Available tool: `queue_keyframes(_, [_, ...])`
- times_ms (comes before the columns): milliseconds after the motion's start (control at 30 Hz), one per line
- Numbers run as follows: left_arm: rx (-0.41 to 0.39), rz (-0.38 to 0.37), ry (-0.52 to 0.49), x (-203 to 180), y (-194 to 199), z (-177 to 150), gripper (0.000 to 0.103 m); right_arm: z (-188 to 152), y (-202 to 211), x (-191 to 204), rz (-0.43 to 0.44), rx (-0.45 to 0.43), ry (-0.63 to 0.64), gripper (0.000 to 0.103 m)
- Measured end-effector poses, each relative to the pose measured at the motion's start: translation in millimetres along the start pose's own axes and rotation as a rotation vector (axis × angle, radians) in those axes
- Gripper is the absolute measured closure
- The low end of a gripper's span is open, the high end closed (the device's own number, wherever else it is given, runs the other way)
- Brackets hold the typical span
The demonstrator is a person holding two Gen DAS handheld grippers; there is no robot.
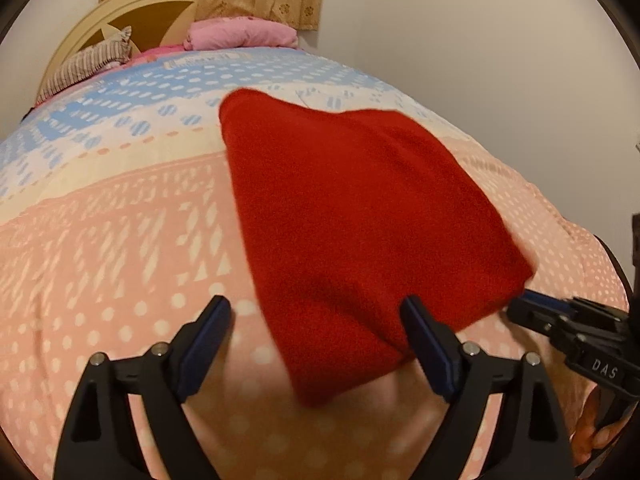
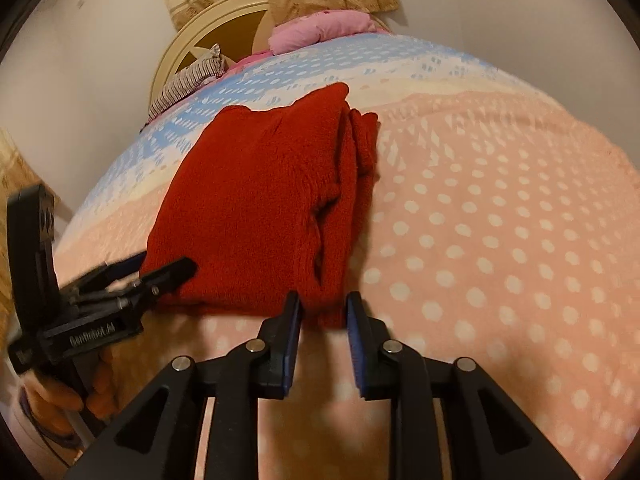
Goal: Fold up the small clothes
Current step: 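Open both tools and pull them back from the folded bundle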
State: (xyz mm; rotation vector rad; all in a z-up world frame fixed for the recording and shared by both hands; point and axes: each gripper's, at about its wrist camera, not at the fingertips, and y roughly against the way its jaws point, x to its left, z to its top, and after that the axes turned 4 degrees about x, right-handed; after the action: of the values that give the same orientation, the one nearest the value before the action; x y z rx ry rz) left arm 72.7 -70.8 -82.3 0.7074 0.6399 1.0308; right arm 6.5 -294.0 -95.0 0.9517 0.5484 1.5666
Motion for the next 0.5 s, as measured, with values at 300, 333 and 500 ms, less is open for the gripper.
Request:
queue_keyframes(300, [-0.038, 0.142, -0.016, 10, 29, 5, 0.011, 3, 55, -8, -0.051, -0.160, -0.057, 0.072])
queue_keyframes(333, [-0.048, 0.152, -0.020, 10, 31, 6, 0.011, 5, 57, -6, -0.049, -0.169, -0.058, 0.067])
queue_keyframes(500, [-0.080, 0.219, -0.048, 16, 35, 10, 0.011, 15, 56, 5, -0.051, -0.187, -0.037, 0.057])
